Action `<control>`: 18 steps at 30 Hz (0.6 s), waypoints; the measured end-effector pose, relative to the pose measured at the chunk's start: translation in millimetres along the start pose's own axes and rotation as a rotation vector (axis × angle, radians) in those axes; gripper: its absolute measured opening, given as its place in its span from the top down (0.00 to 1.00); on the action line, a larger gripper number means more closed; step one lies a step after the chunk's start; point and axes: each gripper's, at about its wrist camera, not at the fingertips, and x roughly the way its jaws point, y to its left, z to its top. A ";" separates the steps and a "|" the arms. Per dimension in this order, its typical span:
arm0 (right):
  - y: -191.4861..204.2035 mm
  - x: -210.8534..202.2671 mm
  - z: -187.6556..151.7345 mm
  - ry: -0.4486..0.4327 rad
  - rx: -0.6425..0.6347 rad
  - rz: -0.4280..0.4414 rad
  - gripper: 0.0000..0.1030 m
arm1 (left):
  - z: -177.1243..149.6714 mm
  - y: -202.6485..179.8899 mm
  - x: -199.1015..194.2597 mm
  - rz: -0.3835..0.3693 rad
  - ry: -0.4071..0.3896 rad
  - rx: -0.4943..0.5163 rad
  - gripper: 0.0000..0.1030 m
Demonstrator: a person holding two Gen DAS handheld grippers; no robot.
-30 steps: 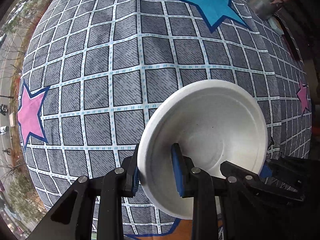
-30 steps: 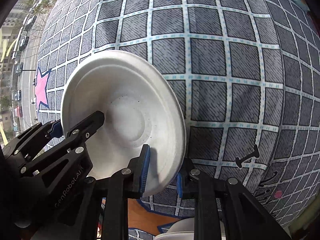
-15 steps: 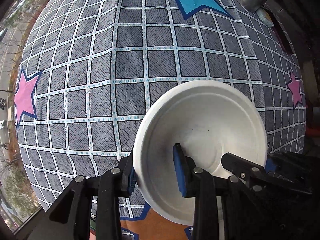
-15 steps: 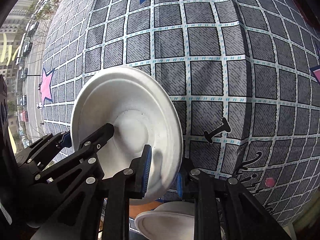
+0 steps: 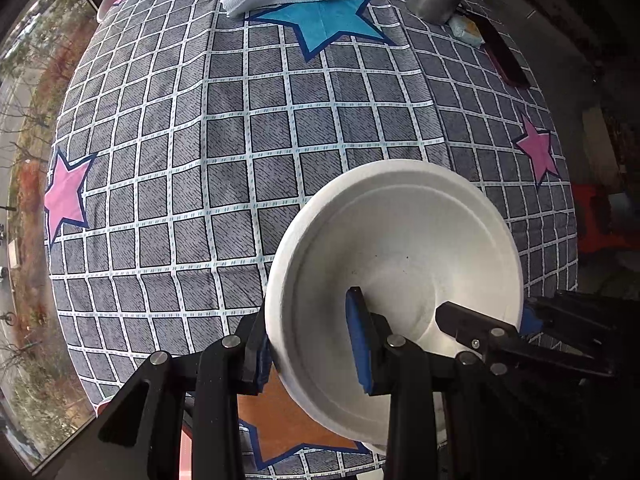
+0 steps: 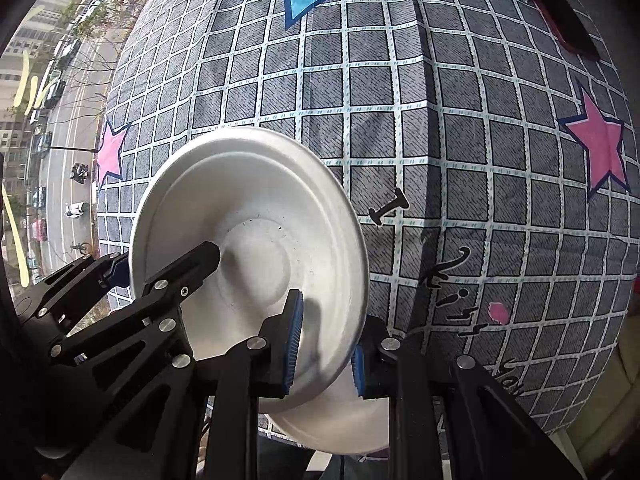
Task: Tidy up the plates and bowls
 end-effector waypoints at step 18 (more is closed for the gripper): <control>-14.8 16.0 -94.6 0.057 0.126 -0.049 0.76 | -64.0 -13.8 21.6 -0.041 0.110 0.223 0.66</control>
